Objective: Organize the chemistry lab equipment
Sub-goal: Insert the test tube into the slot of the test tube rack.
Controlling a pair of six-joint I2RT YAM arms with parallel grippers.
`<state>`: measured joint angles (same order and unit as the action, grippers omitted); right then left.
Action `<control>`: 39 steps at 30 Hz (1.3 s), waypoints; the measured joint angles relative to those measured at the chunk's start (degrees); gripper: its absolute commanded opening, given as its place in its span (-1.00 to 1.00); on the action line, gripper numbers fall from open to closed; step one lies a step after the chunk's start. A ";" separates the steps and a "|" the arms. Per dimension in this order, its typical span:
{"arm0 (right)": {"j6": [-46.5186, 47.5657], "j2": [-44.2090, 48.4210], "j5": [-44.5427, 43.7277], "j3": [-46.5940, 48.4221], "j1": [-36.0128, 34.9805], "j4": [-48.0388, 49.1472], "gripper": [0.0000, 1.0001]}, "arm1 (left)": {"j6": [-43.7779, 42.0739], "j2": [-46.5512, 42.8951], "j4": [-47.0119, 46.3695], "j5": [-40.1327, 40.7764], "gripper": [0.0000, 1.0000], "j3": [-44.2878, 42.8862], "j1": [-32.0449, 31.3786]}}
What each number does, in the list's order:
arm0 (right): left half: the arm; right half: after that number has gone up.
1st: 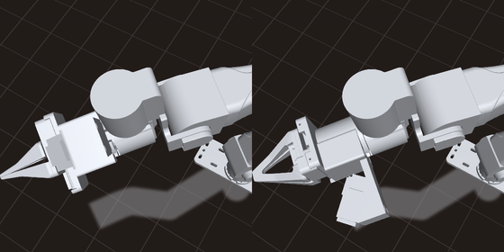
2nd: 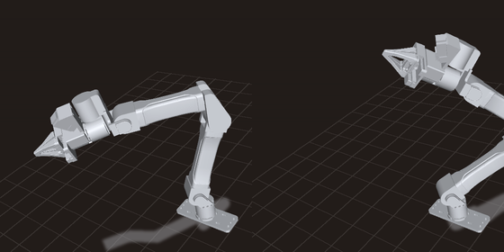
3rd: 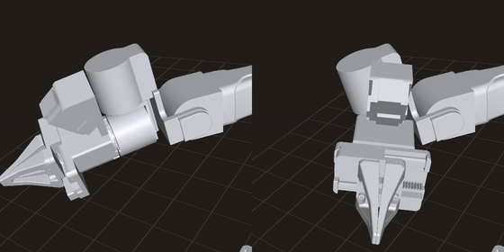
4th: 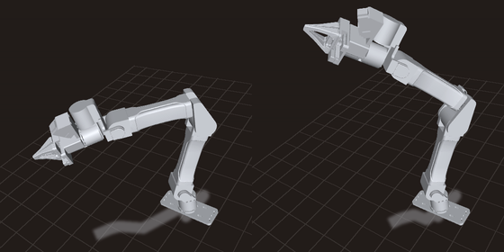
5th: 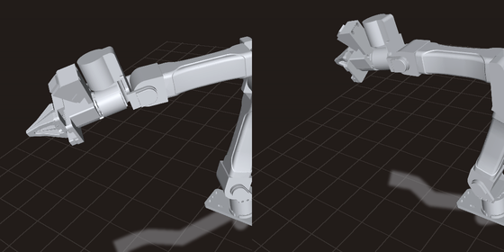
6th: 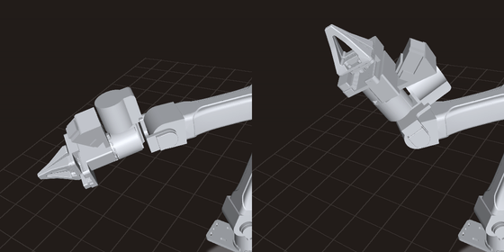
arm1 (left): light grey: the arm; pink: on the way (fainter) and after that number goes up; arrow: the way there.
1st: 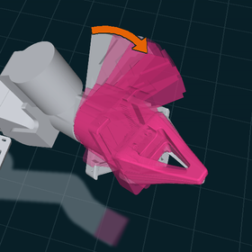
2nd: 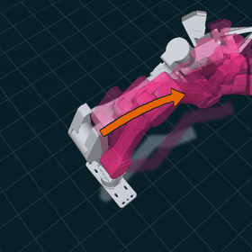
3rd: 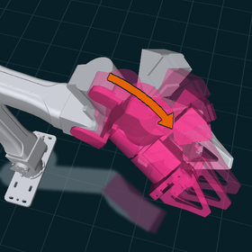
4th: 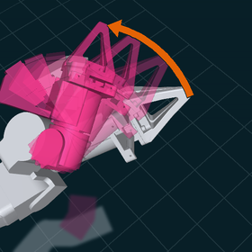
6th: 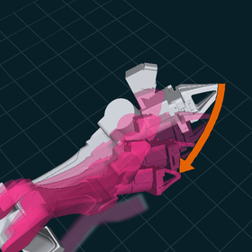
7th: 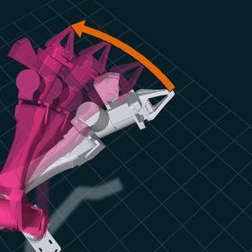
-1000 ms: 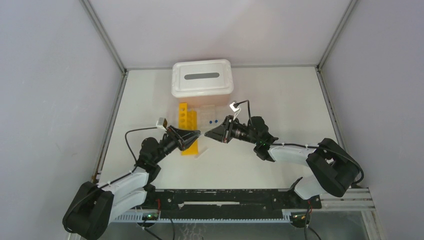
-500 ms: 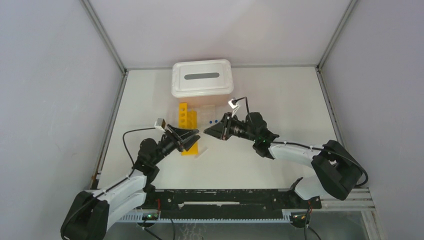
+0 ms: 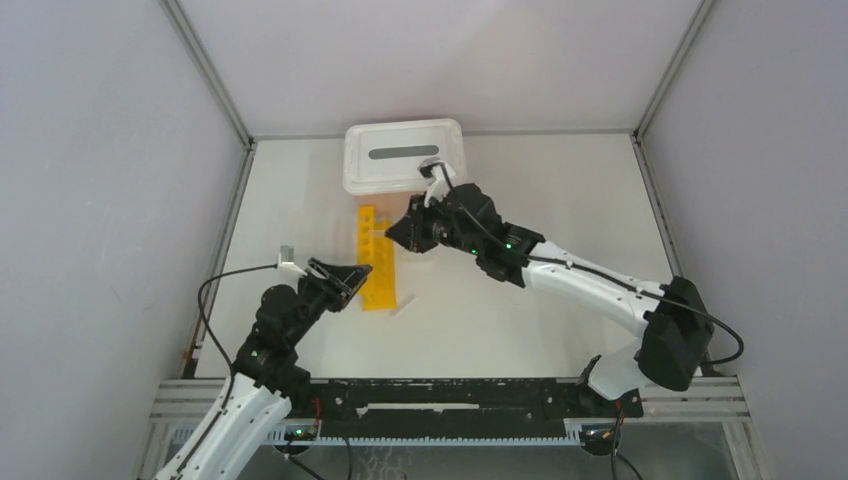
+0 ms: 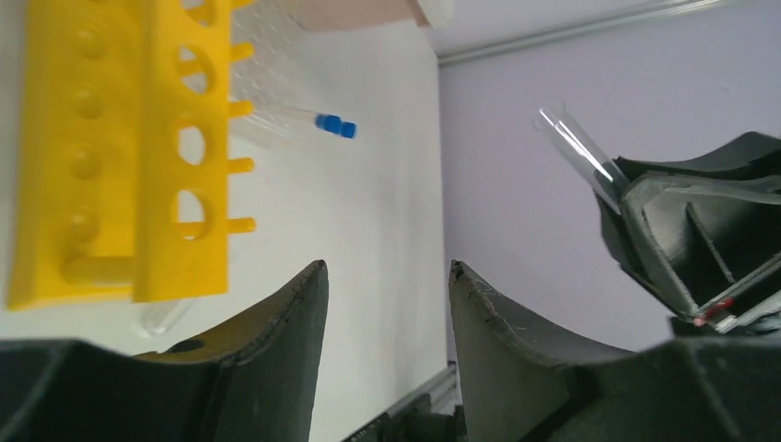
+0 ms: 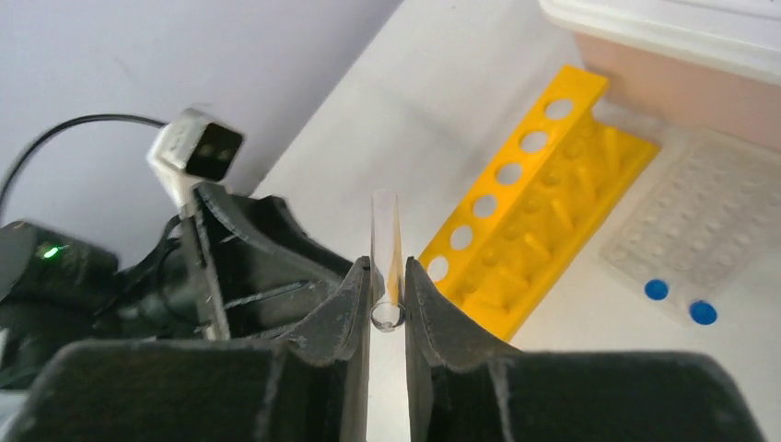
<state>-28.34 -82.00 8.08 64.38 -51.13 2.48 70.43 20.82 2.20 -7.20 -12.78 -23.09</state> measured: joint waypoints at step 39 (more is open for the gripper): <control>10.51 -24.61 -20.83 31.17 -5.95 -44.37 -0.77 | -10.45 10.97 5.60 13.57 -0.01 -0.96 0.02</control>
<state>-17.82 -106.61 -12.75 95.55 -57.08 -41.89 59.99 31.79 7.79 6.37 -13.74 -23.07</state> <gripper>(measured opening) 0.223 0.496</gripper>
